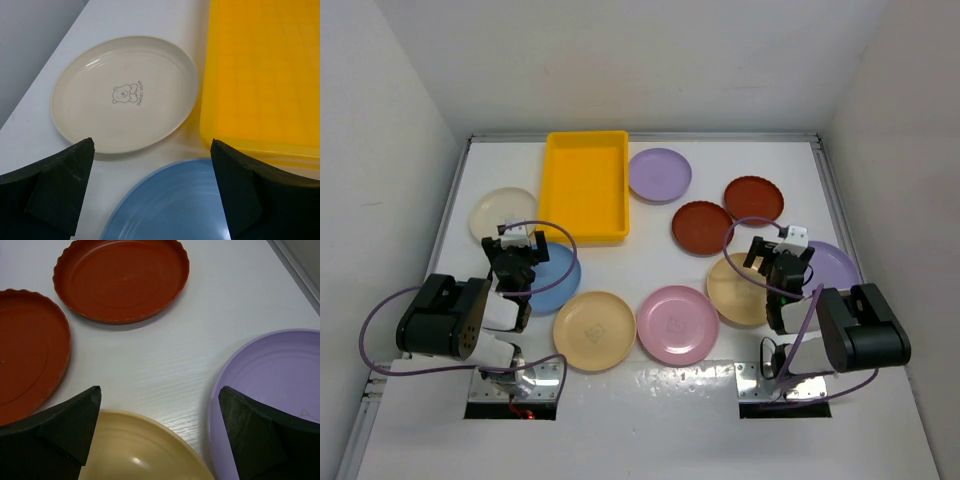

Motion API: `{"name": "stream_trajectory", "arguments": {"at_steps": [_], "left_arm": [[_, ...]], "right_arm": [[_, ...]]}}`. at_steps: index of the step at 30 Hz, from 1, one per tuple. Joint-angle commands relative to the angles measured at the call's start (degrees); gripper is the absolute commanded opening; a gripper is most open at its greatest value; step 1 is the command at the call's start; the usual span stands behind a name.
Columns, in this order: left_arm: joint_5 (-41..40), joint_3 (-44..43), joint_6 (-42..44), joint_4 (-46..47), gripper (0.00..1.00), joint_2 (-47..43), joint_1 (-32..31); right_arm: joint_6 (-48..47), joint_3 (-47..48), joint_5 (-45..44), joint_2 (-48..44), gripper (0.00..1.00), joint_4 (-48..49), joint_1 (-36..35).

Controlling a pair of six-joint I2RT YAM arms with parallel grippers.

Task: Place the plates into the plastic bin on the countertop

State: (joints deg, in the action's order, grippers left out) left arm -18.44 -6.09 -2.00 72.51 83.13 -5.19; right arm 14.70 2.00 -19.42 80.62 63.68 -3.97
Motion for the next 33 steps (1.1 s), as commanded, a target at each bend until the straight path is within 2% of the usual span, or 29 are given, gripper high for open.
{"name": "stream_trajectory", "arguments": {"at_steps": [1, 3, 4, 6, 7, 8, 9, 10, 11, 12, 14, 15, 16, 17, 18, 19, 20, 21, 22, 23, 24, 25, 26, 27, 28, 29, 30, 31, 33], "left_arm": [[-0.2, -0.6, -0.9, 2.8, 1.00, -0.5, 0.2], [-0.2, -0.6, -0.9, 3.4, 1.00, -0.5, 0.2], [-2.1, -0.6, -1.6, 0.6, 1.00, -1.6, 0.2], [-2.7, -8.6, -2.3, -14.3, 1.00, -6.5, 0.7], [0.6, -17.4, -0.6, -31.9, 1.00, -11.2, 0.7], [4.0, -21.4, 1.5, -39.1, 1.00, -12.5, 1.7], [9.2, -24.6, 4.5, -45.1, 1.00, -13.8, 2.9], [9.3, -26.7, 3.9, -51.5, 1.00, -17.4, 2.9], [9.3, -28.4, 2.9, -53.0, 1.00, -19.8, 3.7], [11.5, -28.5, 2.9, -53.9, 1.00, -22.6, 3.7], [15.3, -29.7, 5.8, -54.4, 1.00, -30.3, 3.7], [16.9, -30.6, 7.7, -54.4, 1.00, -32.2, 3.7], [17.0, -32.1, 7.7, -55.4, 1.00, -33.4, 3.7], [15.6, -34.1, 6.1, -56.2, 1.00, -33.9, 3.7], [14.6, -39.6, 5.3, -58.0, 1.00, -31.7, 4.2], [14.0, -44.0, 5.3, -61.2, 1.00, -28.9, 4.2], [13.4, -55.8, 4.6, -72.1, 1.00, -25.1, 5.2], [13.4, -62.4, 3.2, -78.8, 1.00, -20.3, 6.3], [19.3, -68.6, 3.2, -85.3, 1.00, -10.1, 10.0], [24.2, -74.6, 5.0, -97.3, 1.00, -5.0, 12.4], [28.7, -85.7, 6.6, -103.0, 1.00, 0.0, 14.9], [33.7, -90.8, 7.4, -107.9, 1.00, 9.4, 19.6], [35.6, -95.8, 7.4, -112.3, 1.00, 14.1, 22.0], [37.2, -105.3, 7.4, -120.0, 0.94, 18.6, 24.2], [38.5, -110.1, 7.4, -123.5, 0.91, 23.1, 28.0], [39.2, -114.5, 7.4, -126.6, 0.87, 31.1, 29.3], [38.0, -118.5, 7.4, -131.2, 0.83, 34.2, 30.4], [36.4, -123.2, 7.9, -132.2, 0.83, 36.6, 30.9], [30.5, -123.2, 9.9, -131.6, 0.83, 40.0, 30.9]], "right_arm": [[-2.8, -2.4, 2.3, -2.2, 1.00, -0.6, -1.0], [-4.2, 1.6, 2.2, -7.0, 1.00, -11.1, -2.6], [-5.4, 7.2, 3.4, -10.3, 1.00, -22.3, -3.4], [-7.5, 11.1, 4.5, -12.1, 1.00, -27.0, -4.9], [-8.4, 17.2, 7.3, -13.0, 1.00, -32.5, -5.3], [-13.5, 19.2, 8.2, -13.3, 1.00, -34.2, -6.0], [-16.3, 25.9, 8.9, -13.3, 1.00, -36.8, -8.0], [-18.5, 28.4, 9.4, -12.9, 1.00, -38.9, -8.9], [-24.3, 30.7, 9.1, -11.8, 1.00, -41.2, -9.5], [-26.2, 38.4, 8.2, -11.1, 1.00, -42.5, -11.8], [-32.0, 43.9, 4.1, -7.4, 1.00, -48.5, -14.0], [-34.7, 51.4, 2.4, -6.5, 1.00, -49.5, -14.7], [-34.7, 53.8, 0.4, -5.4, 1.00, -50.1, -15.9], [-33.4, 56.0, -7.8, -3.4, 1.00, -50.2, -16.7], [-27.5, 62.0, -11.3, -1.7, 1.00, -50.1, -17.2], [-18.8, 64.2, -14.1, -0.6, 1.00, -52.4, -16.8], [-15.4, 68.2, -11.8, 0.4, 1.00, -58.7, -16.3], [-11.0, 71.9, -5.7, 1.5, 0.96, -62.3, -15.5], [-11.1, 73.1, 7.9, 2.3, 0.87, -69.1, -12.3], [-11.3, 75.2, 15.0, 3.1, 0.77, -71.1, -12.1], [-9.7, 77.5, 15.7, 6.5, 0.59, -75.8, -12.1], [-9.0, 78.8, 15.9, 7.7, 0.56, -78.1, -12.6], [-8.2, 81.7, 15.6, 9.0, 0.59, -80.3, -12.6], [-5.8, 84.5, 15.8, 12.6, 0.70, -86.3, -12.6], [-3.5, 85.4, 15.7, 13.6, 0.95, -87.7, -12.8], [-1.8, 86.7, 16.8, 14.5, 1.00, -88.8, -13.0], [-1.2, 86.4, 17.6, 15.8, 1.00, -90.3, -13.2], [0.8, 86.0, 17.4, 15.7, 1.00, -90.0, -13.5], [2.0, 82.2, 17.0, 15.1, 1.00, -87.2, -13.8]]}}
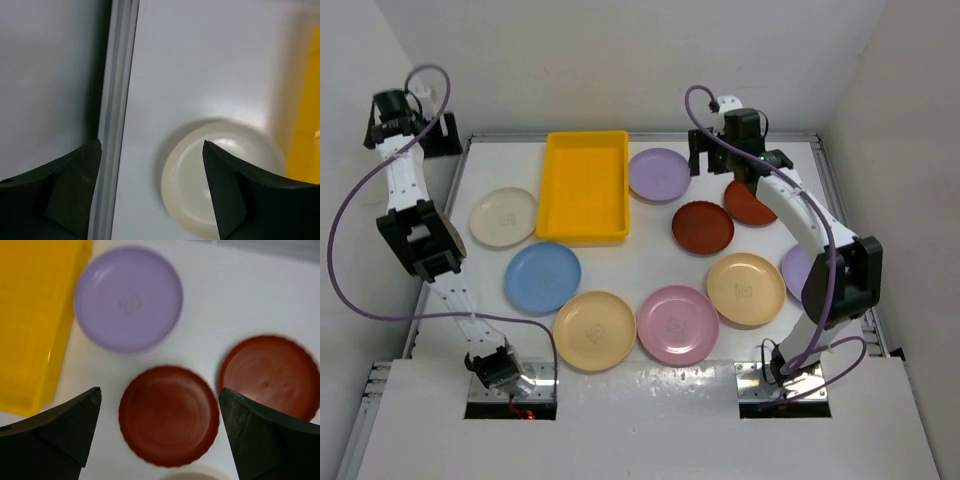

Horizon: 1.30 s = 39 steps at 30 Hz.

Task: Place the plates into the plastic bin on the countertop

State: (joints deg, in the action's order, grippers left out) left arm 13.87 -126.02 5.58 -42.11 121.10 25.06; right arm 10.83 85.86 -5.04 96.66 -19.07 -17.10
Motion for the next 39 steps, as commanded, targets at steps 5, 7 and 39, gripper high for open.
{"name": "stream_trajectory", "arguments": {"at_steps": [5, 7, 39], "left_arm": [[-7.1, 8.7, 3.7, -12.3, 0.77, 3.8, 2.4], [-4.4, 14.6, 3.2, -7.8, 0.77, 3.2, 3.6], [7.1, 4.2, -7.2, 8.5, 0.00, -13.4, -1.0]], "right_arm": [[10.6, -3.3, 6.3, 0.0, 0.95, -3.2, -1.5], [11.1, -1.9, 6.6, 1.5, 0.95, -4.7, -2.1], [14.6, -3.1, 6.2, 4.0, 0.79, -5.0, -3.4]]}}
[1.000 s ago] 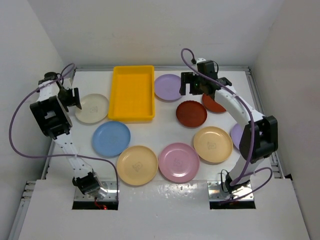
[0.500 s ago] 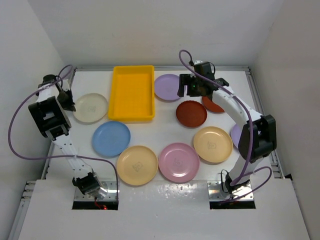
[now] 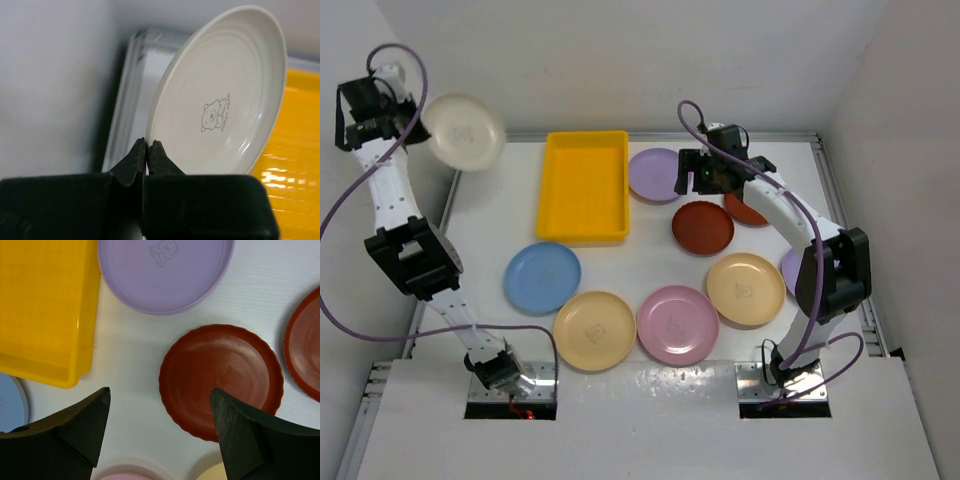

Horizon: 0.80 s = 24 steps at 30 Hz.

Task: Place the plates into the plastic bin on the countertop

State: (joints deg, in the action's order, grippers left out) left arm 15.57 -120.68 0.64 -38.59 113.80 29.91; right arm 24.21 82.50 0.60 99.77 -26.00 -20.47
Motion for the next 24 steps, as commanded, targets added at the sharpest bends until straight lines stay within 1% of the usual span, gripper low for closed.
{"name": "stream_trajectory", "arguments": {"at_steps": [1, 2, 3, 4, 5, 6, 7, 8, 9, 10, 11, 12, 13, 14, 15, 16, 18, 19, 20, 21, 22, 23, 24], "left_arm": [[7.0, -1.1, -2.2, 4.5, 0.00, -5.3, -9.0], [7.0, -1.1, -2.9, 3.9, 0.00, -4.1, -10.6], [7.0, 1.0, -2.9, 3.9, 0.00, -3.5, -12.3], [6.5, 1.9, -2.9, 3.9, 0.00, -2.9, -16.0], [4.2, 2.9, -2.4, 3.9, 0.00, -2.3, -17.9], [3.7, 4.0, -2.4, 3.9, 0.00, -0.6, -19.5], [3.7, 4.1, -1.6, 3.9, 0.00, 0.4, -22.2], [2.2, 4.1, -1.6, 3.9, 0.00, 1.5, -23.2], [2.2, 4.1, -1.6, 3.9, 0.00, 2.7, -24.1], [1.3, 2.8, -1.6, 3.9, 0.00, 4.0, -24.8], [1.3, 2.1, -1.6, 3.9, 0.00, 6.2, -26.1], [0.8, 1.6, -1.6, 3.3, 0.00, 7.1, -26.7], [0.3, 1.6, -1.0, 3.3, 0.00, 7.8, -27.2], [-0.6, 1.6, -1.0, 3.3, 0.00, 8.5, -28.0], [-1.4, 1.6, -1.0, 3.3, 0.00, 10.0, -28.0], [-1.4, 1.6, -1.0, 3.3, 0.00, 10.6, -28.0], [-0.9, 1.6, -1.5, 3.3, 0.00, 12.2, -28.0], [-0.9, 2.1, -1.5, 3.3, 0.00, 12.2, -28.5], [-0.9, 2.1, -1.5, 3.3, 0.00, 12.8, -28.5], [-0.9, 2.8, -1.5, 3.3, 0.00, 12.9, -28.5], [-0.9, 3.6, -1.5, 3.3, 0.00, 13.5, -28.5], [-0.9, 3.6, -1.5, 3.3, 0.00, 13.5, -28.5], [-0.4, 4.6, -1.0, 3.3, 0.02, 13.5, -28.5]], "right_arm": [[1.9, 0.1, 0.2, 1.0, 0.79, 2.4, 0.0], [2.2, -0.1, -0.4, 1.2, 0.79, 3.1, 0.0], [2.7, -0.7, -0.4, 1.6, 0.79, 4.0, 0.0], [4.7, -0.7, -1.8, 2.0, 0.79, 4.2, 0.6], [5.6, -0.6, -2.4, 2.4, 0.79, 4.6, 0.7], [6.5, 0.6, -2.4, 3.8, 0.79, 5.5, 1.0], [9.4, 1.0, -2.4, 4.3, 0.79, 6.0, 2.2], [10.3, 1.6, -1.9, 5.6, 0.77, 6.6, 2.6], [11.2, 4.4, -1.8, 7.2, 0.75, 8.3, 3.0], [12.7, 5.5, -1.8, 8.0, 0.71, 8.8, 4.2], [12.8, 6.7, -1.8, 10.2, 0.69, 9.8, 4.6], [13.1, 11.0, -2.1, 11.2, 0.67, 10.1, 4.7], [14.4, 12.8, -2.4, 15.2, 0.64, 10.3, 5.9], [14.4, 16.0, -2.4, 16.8, 0.62, 10.4, 6.0], [14.7, 19.2, -2.5, 18.2, 0.62, 10.4, 6.5], [15.2, 22.2, -2.9, 22.7, 0.60, 10.3, 6.7], [16.0, 25.4, -4.5, 25.4, 0.56, 10.3, 7.5], [16.6, 27.3, -5.5, 29.3, 0.53, 10.9, 6.7], [16.8, 28.1, -6.3, 30.4, 0.52, 11.1, 6.7], [17.4, 30.5, -8.8, 32.6, 0.50, 11.5, 6.8], [17.4, 31.1, -9.6, 34.6, 0.48, 11.8, 6.7], [17.5, 31.8, -10.7, 35.5, 0.44, 11.8, 6.8], [17.7, 33.1, -11.5, 37.2, 0.42, 11.5, 7.1]]}}
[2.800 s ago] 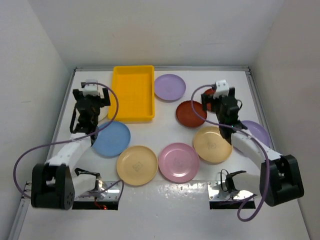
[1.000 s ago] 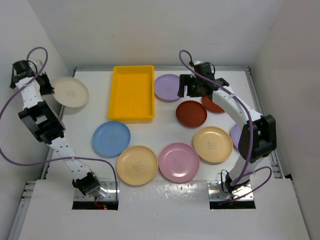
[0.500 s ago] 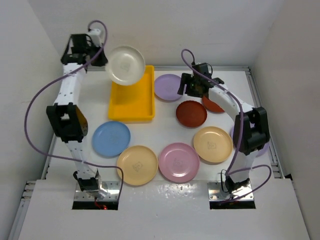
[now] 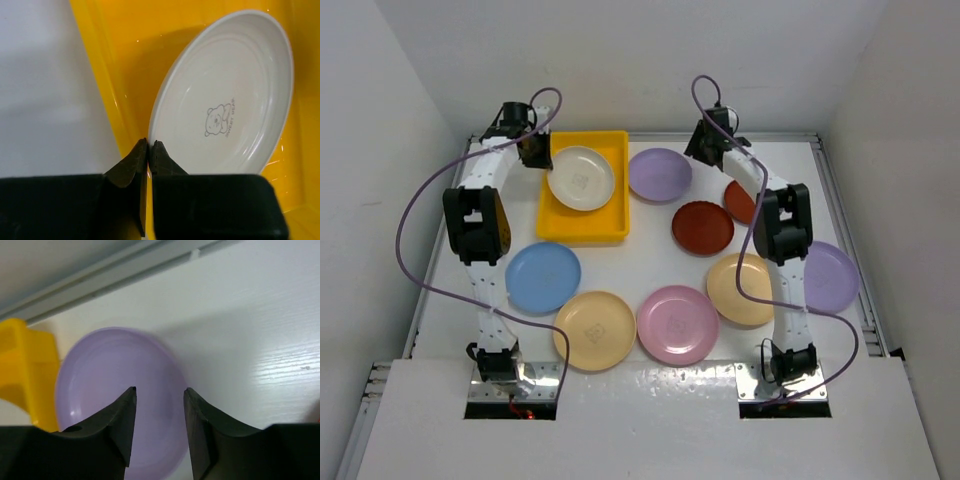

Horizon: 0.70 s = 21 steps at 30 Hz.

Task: Place the plates into the plastic bin on the countertop

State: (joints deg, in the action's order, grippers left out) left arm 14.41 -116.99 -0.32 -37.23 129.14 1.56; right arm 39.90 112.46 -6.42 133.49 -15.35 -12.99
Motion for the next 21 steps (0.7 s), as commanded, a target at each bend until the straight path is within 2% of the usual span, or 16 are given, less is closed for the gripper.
{"name": "stream_trajectory", "arguments": {"at_steps": [1, 3, 7, 10, 13, 14, 17, 21], "left_arm": [[0.8, 0.9, 0.0, 2.0, 0.10, -1.9, -0.2], [0.8, 3.2, 1.4, 2.0, 0.22, -1.9, -0.2], [0.8, 3.7, 2.7, 2.0, 0.37, -2.4, -0.2], [0.8, 3.0, 2.7, 2.0, 0.41, -2.4, -0.2], [0.3, 1.5, 2.7, 2.0, 0.45, -3.6, -0.2], [0.3, 0.5, 2.7, 2.0, 0.47, -4.5, -0.2], [0.9, -1.0, 2.7, 2.0, 0.51, -7.3, 0.6], [0.9, -1.5, 2.7, 2.0, 0.55, -10.6, 4.0]], "right_arm": [[2.0, 4.1, -6.0, 4.6, 0.42, 0.5, -0.7], [2.2, 5.5, -5.3, 6.5, 0.41, 0.7, -0.5], [2.5, 5.6, -4.6, 8.7, 0.41, 0.3, -1.2], [2.8, 5.0, -3.1, 9.7, 0.38, -0.2, -1.4], [3.7, 3.8, -2.7, 9.9, 0.26, -0.6, -1.5], [3.7, 3.6, -3.0, 9.7, 0.15, -0.6, -1.2], [3.0, 1.5, -6.2, 6.0, 0.00, 1.5, -1.4], [-0.1, -1.1, -12.7, 0.6, 0.00, 6.7, -1.2]]}}
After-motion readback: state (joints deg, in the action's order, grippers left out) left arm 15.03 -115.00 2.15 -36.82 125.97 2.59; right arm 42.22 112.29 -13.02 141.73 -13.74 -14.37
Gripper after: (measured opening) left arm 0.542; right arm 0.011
